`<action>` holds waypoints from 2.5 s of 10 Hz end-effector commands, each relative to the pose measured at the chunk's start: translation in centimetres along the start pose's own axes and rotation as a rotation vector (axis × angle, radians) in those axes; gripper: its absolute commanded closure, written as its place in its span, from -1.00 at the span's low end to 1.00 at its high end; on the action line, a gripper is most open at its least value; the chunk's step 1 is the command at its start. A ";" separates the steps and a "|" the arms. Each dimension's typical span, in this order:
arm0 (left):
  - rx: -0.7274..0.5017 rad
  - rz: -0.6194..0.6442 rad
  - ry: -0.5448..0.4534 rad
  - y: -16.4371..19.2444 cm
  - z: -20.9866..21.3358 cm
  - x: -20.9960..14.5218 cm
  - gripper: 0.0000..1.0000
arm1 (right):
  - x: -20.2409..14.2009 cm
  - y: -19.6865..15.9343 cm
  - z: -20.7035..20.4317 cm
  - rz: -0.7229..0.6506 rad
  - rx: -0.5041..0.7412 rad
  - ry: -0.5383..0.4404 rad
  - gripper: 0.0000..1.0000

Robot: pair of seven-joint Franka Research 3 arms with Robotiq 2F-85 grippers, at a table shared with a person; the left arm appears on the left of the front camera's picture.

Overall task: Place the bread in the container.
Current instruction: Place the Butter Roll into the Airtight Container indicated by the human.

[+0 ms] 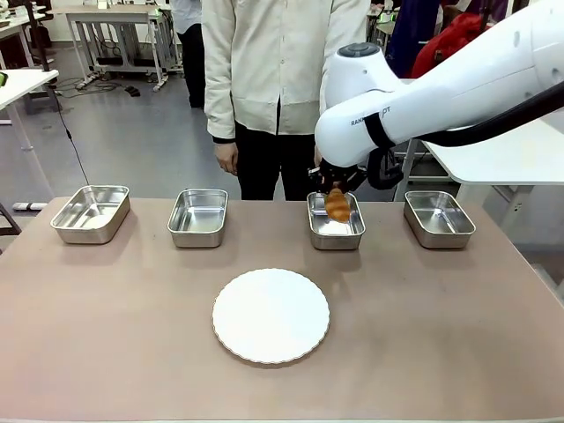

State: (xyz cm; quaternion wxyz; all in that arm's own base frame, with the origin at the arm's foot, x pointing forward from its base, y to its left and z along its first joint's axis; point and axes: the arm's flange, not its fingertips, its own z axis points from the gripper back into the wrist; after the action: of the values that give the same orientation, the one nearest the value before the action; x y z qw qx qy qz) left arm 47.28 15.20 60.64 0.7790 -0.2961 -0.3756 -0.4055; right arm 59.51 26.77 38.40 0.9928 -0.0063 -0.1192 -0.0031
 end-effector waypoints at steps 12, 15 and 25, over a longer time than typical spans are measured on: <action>-0.002 -0.005 -0.002 -0.2 0.0 0.2 -1.00 | -0.4 0.5 0.8 -0.005 0.004 0.006 -1.00; -0.002 -0.005 -0.002 -0.2 0.0 0.2 -1.00 | -0.4 0.5 0.8 -0.005 0.004 0.006 -1.00; -0.002 -0.005 -0.002 -0.2 0.0 0.2 -1.00 | -6.3 0.2 5.1 0.010 -0.023 -0.128 -1.00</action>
State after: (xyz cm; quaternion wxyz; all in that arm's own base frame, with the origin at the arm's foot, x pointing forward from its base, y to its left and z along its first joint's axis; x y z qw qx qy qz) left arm 47.30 15.21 60.64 0.7791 -0.2960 -0.3755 -0.4055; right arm 56.66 27.92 40.65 0.9903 -0.0070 -0.1387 0.0066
